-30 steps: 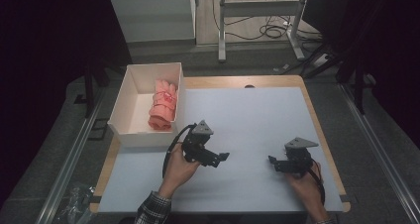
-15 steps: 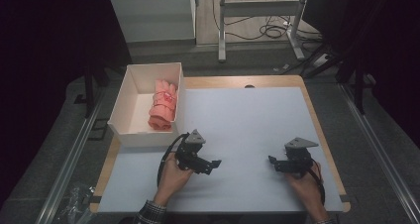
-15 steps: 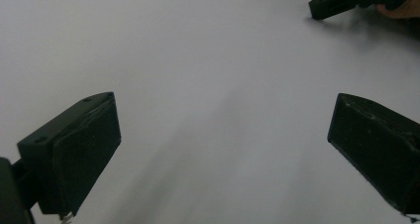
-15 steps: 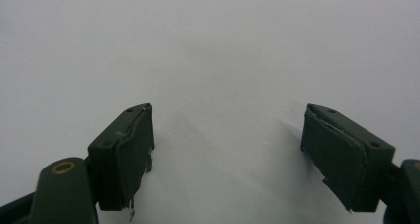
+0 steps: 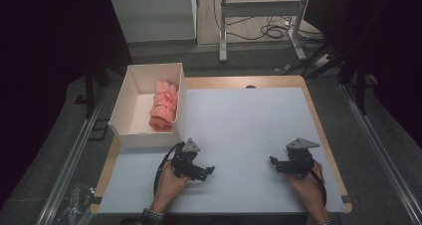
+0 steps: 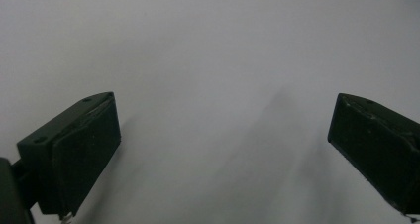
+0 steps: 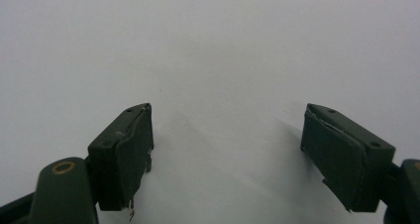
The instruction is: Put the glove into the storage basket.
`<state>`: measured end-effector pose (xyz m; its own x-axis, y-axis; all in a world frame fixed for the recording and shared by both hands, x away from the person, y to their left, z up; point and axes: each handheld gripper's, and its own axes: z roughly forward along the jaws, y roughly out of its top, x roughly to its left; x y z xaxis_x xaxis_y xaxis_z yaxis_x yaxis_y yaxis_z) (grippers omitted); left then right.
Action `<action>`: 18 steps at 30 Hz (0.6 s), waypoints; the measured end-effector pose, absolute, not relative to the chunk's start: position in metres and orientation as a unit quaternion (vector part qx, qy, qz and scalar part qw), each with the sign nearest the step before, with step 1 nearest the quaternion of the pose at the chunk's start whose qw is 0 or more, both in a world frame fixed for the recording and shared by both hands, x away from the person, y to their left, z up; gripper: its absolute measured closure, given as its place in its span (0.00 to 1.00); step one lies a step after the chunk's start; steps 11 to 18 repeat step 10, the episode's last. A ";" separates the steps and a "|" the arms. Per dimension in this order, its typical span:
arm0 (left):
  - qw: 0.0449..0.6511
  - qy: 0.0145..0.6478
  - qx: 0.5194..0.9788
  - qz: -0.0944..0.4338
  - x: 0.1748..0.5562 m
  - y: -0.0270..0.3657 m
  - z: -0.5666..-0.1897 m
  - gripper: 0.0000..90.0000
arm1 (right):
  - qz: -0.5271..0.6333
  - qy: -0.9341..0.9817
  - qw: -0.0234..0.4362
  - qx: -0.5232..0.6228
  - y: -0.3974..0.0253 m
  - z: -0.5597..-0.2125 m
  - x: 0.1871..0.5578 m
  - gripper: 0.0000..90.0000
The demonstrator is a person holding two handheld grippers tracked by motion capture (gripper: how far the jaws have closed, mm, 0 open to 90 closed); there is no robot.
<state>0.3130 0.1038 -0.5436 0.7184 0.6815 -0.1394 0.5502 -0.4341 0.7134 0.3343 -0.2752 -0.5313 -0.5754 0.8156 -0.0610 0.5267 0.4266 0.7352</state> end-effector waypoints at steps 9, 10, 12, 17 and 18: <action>0.349 0.356 0.858 0.124 0.309 0.094 -0.548 0.00 | 0.344 0.818 0.210 0.410 -0.275 -0.531 0.334 0.23; 0.349 0.356 0.858 0.124 0.309 0.094 -0.548 0.00 | 0.344 0.818 0.210 0.410 -0.275 -0.531 0.334 0.23; 0.349 0.356 0.858 0.124 0.309 0.094 -0.548 0.00 | 0.344 0.818 0.210 0.410 -0.275 -0.531 0.334 0.23; 0.349 0.356 0.858 0.124 0.309 0.094 -0.548 0.00 | 0.344 0.818 0.210 0.410 -0.275 -0.531 0.334 0.23; 0.349 0.356 0.858 0.124 0.309 0.094 -0.548 0.00 | 0.344 0.818 0.210 0.410 -0.275 -0.531 0.334 0.23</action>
